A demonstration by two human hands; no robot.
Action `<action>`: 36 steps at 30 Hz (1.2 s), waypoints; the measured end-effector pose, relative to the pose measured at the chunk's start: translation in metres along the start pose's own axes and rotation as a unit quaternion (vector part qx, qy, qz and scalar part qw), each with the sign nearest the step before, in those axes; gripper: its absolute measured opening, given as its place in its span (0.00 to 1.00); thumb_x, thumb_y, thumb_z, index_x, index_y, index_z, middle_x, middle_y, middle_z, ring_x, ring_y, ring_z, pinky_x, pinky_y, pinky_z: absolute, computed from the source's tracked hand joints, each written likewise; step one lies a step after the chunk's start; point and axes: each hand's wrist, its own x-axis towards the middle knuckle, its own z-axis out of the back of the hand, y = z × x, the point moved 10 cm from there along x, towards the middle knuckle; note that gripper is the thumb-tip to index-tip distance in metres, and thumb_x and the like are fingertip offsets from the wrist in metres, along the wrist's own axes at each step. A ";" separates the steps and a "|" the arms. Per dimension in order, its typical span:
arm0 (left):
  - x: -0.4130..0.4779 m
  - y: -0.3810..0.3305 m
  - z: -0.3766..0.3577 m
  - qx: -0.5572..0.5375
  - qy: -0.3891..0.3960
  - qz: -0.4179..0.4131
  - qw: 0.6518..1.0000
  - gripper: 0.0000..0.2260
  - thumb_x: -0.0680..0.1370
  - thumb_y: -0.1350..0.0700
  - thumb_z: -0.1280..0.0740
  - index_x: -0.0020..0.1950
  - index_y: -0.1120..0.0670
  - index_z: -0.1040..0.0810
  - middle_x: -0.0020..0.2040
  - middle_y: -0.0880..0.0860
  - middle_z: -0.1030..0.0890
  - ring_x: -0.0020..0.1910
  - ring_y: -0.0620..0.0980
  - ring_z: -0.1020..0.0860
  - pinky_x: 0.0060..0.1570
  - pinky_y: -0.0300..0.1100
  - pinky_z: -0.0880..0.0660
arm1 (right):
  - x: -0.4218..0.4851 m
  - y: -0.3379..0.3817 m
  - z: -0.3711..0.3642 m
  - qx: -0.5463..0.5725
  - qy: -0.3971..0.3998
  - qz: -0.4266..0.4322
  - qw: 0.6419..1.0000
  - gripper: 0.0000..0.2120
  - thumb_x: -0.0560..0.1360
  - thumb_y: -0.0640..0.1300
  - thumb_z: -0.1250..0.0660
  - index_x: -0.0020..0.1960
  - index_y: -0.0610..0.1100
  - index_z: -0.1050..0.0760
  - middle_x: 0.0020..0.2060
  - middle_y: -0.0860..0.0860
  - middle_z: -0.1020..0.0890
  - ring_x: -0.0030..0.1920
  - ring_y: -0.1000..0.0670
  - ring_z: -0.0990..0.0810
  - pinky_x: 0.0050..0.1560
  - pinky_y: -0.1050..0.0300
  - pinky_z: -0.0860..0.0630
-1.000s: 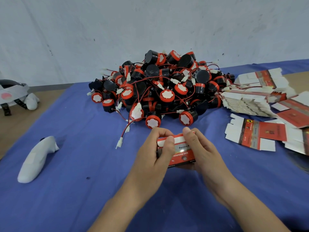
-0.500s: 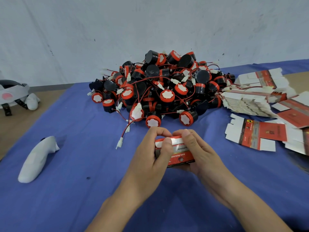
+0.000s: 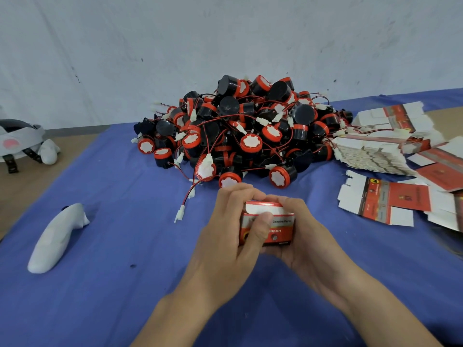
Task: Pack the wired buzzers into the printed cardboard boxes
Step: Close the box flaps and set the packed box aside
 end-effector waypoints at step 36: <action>0.003 0.012 -0.001 -0.111 -0.007 0.119 0.987 0.09 0.81 0.41 0.42 0.53 0.40 0.24 0.52 0.41 0.20 0.53 0.44 0.19 0.45 0.37 0.20 | -0.006 -0.010 -0.006 0.041 0.028 -0.064 0.997 0.19 0.72 0.54 0.31 0.57 0.44 0.16 0.53 0.42 0.15 0.49 0.46 0.14 0.44 0.54 0.17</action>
